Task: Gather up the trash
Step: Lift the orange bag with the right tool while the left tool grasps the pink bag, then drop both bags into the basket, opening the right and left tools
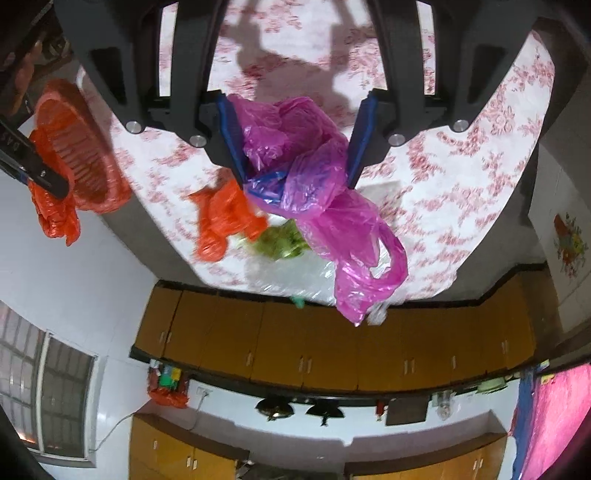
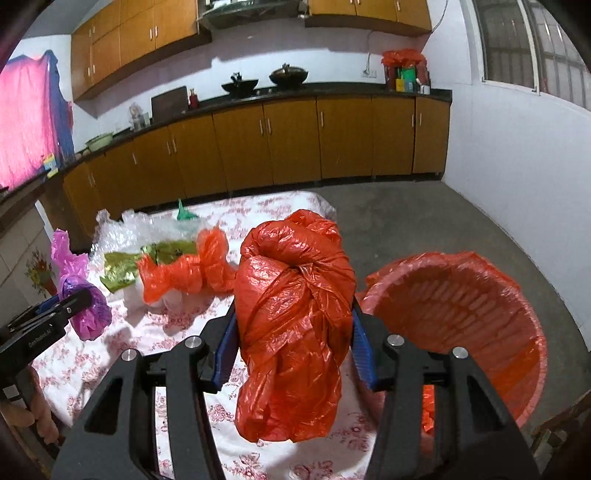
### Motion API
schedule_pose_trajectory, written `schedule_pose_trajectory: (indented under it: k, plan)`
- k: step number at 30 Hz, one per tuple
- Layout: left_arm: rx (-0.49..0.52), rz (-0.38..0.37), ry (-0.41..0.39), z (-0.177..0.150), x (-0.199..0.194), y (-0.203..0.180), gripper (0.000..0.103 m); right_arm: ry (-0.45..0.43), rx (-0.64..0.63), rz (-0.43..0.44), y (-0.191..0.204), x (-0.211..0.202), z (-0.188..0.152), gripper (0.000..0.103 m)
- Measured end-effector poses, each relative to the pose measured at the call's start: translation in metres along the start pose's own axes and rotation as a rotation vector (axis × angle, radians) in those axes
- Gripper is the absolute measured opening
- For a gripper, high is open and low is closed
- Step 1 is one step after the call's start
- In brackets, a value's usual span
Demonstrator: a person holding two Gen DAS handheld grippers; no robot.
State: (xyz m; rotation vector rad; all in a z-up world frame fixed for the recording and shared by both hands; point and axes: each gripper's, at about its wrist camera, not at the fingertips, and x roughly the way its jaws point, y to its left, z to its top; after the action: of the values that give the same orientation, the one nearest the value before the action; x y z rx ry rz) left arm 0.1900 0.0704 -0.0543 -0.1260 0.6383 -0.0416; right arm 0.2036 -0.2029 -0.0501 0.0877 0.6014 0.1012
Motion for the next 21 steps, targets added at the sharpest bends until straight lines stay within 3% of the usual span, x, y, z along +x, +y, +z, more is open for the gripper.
schedule_pose_trajectory:
  k: [12,21]
  plan:
    - [0.092,-0.208,-0.033,0.022,-0.032,-0.061,0.051,-0.098,0.046,-0.073,-0.028,-0.054,0.007,0.053]
    - [0.190,-0.320,-0.038,0.027,-0.038,-0.116,0.051,-0.131,0.088,-0.171,-0.058,-0.078,-0.001,0.053]
